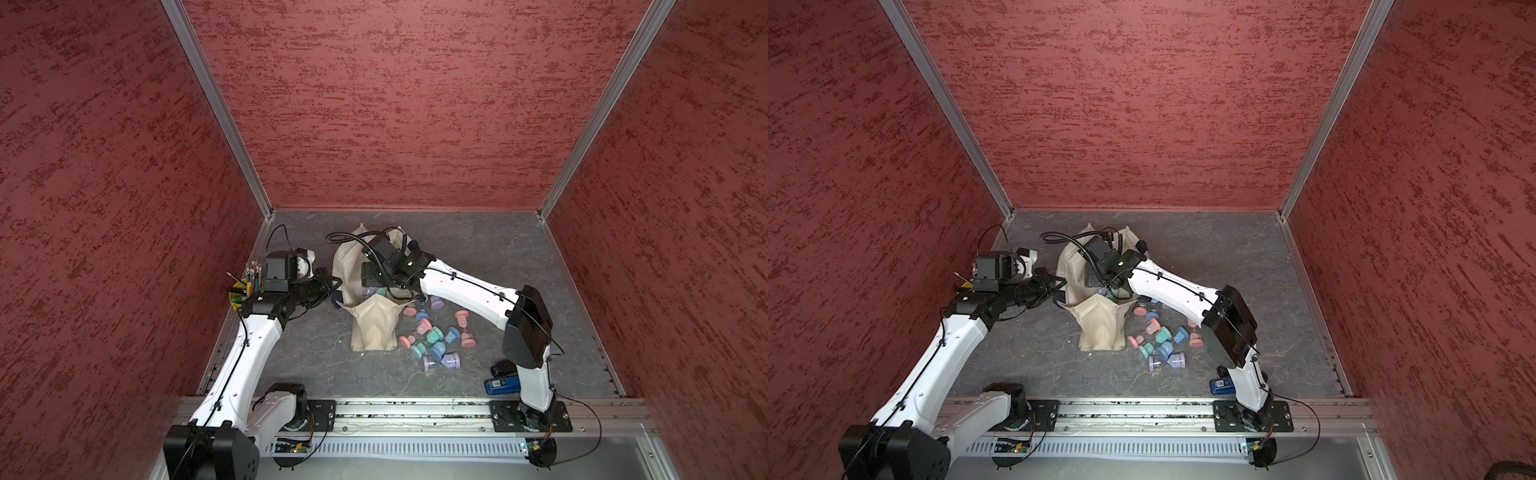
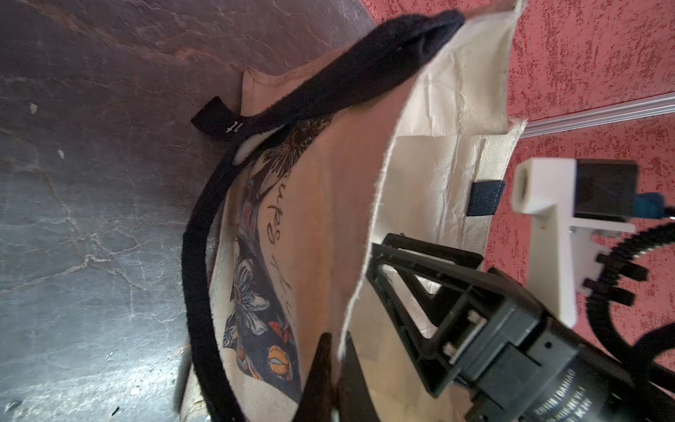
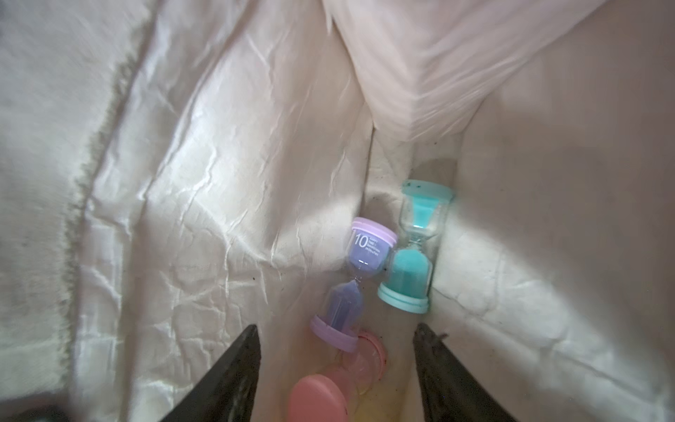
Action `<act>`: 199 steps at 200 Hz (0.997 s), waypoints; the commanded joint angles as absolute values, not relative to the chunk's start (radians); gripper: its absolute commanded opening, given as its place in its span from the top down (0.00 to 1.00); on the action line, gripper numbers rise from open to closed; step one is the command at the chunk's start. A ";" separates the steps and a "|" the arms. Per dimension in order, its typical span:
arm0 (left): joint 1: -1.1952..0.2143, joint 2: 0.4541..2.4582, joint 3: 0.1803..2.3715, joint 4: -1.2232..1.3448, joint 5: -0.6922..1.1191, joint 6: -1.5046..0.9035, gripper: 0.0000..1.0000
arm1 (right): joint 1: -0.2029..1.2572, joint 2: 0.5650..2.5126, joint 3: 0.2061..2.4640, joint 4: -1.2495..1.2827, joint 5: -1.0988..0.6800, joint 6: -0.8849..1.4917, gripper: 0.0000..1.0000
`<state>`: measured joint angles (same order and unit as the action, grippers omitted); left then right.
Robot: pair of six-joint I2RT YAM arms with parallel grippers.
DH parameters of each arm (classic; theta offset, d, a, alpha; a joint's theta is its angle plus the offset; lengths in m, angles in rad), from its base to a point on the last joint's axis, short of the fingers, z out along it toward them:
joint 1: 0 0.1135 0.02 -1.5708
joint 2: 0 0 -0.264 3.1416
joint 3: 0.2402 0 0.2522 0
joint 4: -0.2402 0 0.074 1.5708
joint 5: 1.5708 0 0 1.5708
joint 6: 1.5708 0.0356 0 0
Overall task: Put the hourglass into the canvas bag
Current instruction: Place the hourglass in the canvas bag, then pick up the hourglass from the center of the board.
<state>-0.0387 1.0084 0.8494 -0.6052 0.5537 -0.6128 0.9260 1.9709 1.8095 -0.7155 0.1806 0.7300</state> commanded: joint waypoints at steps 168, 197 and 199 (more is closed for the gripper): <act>-0.052 0.995 0.846 -0.603 0.561 -0.605 0.96 | 0.663 1.282 0.893 -0.661 0.245 0.921 0.32; -0.054 0.993 0.841 -0.604 0.563 -0.605 0.96 | 0.636 1.331 0.847 -0.612 0.211 0.910 0.32; -0.054 0.992 0.842 -0.604 0.564 -0.605 0.96 | 0.633 1.335 0.844 -0.609 0.208 0.908 0.32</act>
